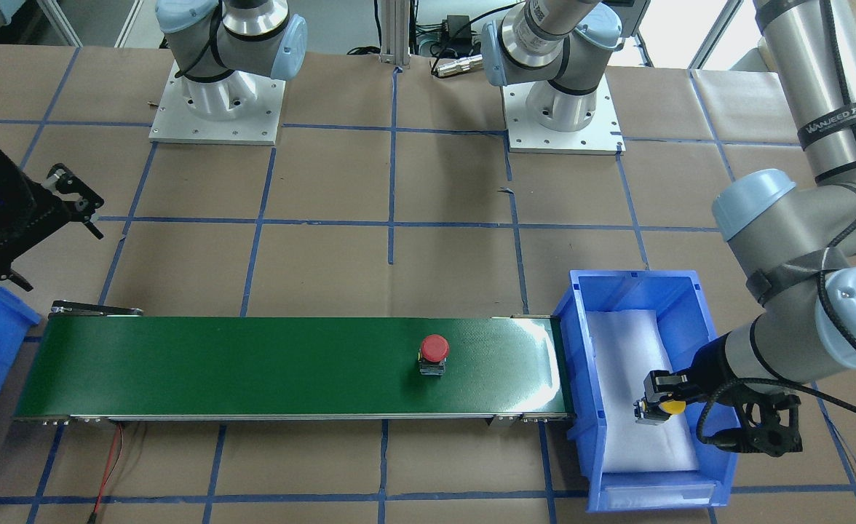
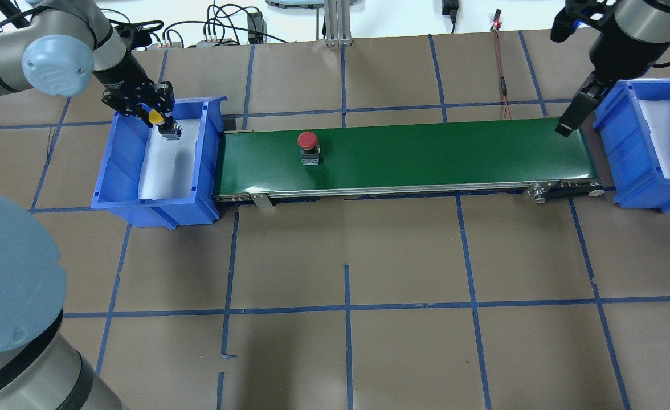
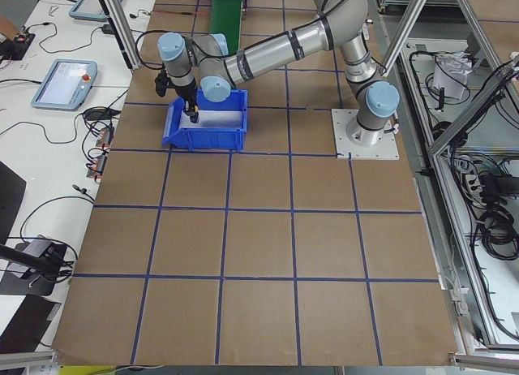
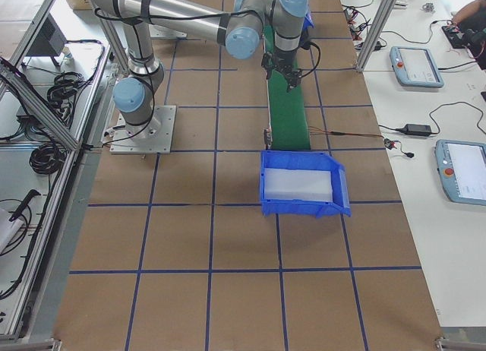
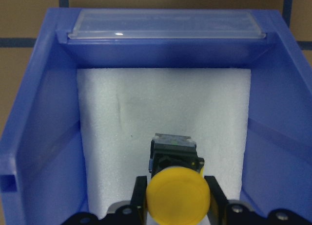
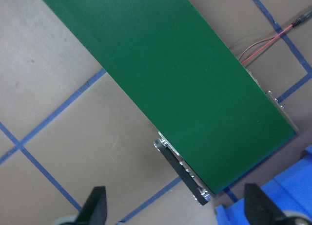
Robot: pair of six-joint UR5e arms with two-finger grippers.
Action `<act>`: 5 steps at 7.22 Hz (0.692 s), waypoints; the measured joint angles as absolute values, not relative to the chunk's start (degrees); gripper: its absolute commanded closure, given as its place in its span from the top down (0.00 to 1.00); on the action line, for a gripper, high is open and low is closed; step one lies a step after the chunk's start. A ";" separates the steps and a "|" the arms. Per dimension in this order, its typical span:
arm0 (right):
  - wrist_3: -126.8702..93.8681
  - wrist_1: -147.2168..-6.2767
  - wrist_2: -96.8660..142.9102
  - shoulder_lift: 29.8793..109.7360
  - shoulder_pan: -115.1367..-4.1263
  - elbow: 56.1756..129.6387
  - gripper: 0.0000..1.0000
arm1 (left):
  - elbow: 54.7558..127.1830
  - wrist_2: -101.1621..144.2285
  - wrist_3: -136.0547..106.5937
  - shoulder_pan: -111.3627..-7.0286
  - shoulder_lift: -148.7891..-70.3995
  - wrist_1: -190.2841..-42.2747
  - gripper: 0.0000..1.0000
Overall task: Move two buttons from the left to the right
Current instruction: 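Close the left gripper on the yellow button and lift it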
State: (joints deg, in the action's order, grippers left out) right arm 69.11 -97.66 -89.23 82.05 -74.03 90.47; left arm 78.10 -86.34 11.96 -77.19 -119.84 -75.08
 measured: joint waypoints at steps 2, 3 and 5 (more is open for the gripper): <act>83.81 -100.99 -89.25 79.21 -72.69 90.51 1.00 | 75.85 -86.34 7.64 -79.43 -117.37 -78.78 0.37; 89.17 -103.11 -89.30 76.83 -72.59 90.50 1.00 | 75.01 -86.84 4.89 -81.73 -116.06 -80.40 0.37; 93.37 -105.51 -89.39 73.91 -72.79 90.70 1.00 | 74.86 -88.02 -2.84 -87.36 -113.34 -82.37 0.37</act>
